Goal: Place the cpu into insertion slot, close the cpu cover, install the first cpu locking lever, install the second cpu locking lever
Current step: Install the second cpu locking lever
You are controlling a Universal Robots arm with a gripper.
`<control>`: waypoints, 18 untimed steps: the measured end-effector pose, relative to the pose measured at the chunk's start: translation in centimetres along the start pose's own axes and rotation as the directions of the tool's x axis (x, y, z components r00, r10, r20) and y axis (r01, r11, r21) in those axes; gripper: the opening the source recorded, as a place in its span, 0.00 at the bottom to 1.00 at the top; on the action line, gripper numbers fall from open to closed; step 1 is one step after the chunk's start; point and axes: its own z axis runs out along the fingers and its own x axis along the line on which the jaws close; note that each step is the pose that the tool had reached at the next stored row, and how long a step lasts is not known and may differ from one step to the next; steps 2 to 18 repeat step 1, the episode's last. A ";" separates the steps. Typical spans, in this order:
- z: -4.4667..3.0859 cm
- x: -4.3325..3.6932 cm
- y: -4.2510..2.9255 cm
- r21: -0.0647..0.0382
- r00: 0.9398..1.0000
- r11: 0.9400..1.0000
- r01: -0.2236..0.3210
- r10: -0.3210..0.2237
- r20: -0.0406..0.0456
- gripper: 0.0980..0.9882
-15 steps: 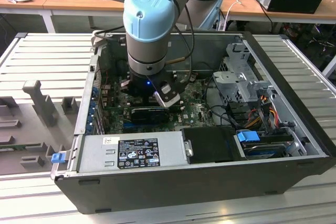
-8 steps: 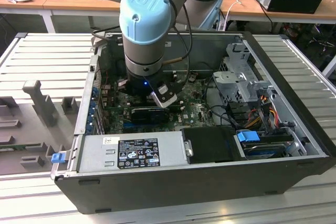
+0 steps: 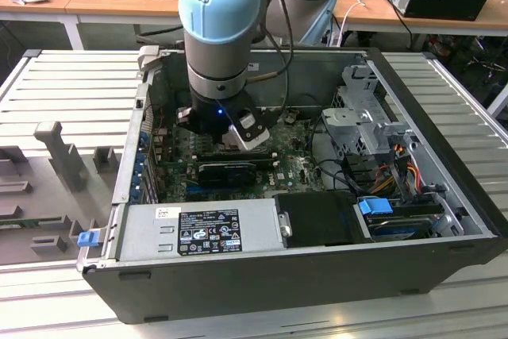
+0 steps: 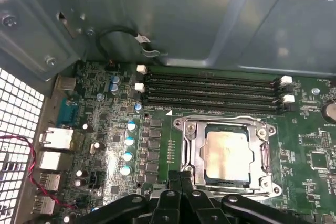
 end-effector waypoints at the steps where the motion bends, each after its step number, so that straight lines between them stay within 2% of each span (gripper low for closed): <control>1: -0.01 0.00 0.00 0.000 1.000 1.000 0.000 0.000 0.000 0.01; 18: -0.01 0.00 0.00 0.000 1.000 1.000 0.000 0.000 0.000 0.01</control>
